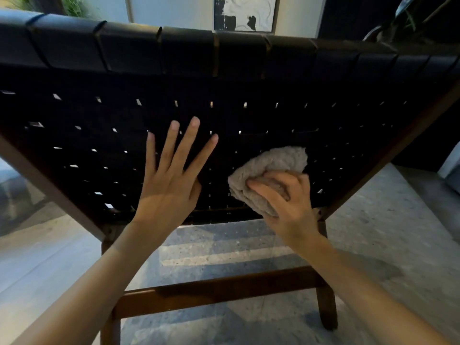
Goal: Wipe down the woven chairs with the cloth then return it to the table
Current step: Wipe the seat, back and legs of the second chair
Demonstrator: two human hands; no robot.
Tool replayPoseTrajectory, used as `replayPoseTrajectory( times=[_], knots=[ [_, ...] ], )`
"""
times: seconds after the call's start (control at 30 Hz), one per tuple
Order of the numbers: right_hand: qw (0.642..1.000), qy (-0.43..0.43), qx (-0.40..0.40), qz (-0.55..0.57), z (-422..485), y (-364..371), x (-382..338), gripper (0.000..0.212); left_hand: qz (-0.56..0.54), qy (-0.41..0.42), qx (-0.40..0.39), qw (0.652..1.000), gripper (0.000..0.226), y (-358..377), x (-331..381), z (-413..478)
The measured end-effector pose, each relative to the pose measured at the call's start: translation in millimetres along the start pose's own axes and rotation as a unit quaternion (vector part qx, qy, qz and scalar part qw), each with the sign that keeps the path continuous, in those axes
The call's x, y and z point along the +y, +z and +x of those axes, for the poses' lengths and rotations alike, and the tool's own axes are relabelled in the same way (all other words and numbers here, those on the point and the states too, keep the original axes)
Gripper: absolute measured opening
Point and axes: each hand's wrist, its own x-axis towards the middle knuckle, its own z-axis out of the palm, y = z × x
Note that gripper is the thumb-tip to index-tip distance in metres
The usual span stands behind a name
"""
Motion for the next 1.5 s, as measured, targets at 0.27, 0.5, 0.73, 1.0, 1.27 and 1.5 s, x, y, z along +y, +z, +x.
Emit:
replayPoseTrajectory(
  times=[0.27,0.5,0.73,1.0,1.27,1.5],
  knots=[
    [0.993,0.038,0.086,-0.073,101,10,-5,0.033,0.009,-0.057,0.003,0.998,0.083,-4,-14,2],
    [0.989,0.046,0.108,-0.091,88,45,-2,0.025,0.033,-0.047,0.002,0.998,0.081,2,-32,-3],
    [0.998,0.009,-0.030,-0.055,-9,96,-6,0.041,0.039,-0.030,-0.042,0.998,0.086,2,-39,-16],
    [0.972,0.038,-0.231,-0.014,-64,104,-17,0.064,0.024,-0.029,-0.096,0.995,0.084,-11,-32,-30],
    [0.996,-0.045,-0.060,0.045,19,45,-45,0.036,0.030,-0.088,-0.085,0.992,0.081,-26,-46,-32],
    [0.993,0.042,0.111,0.021,126,34,-66,0.035,0.022,-0.115,-0.070,0.991,0.090,-29,-64,-29]
  ],
)
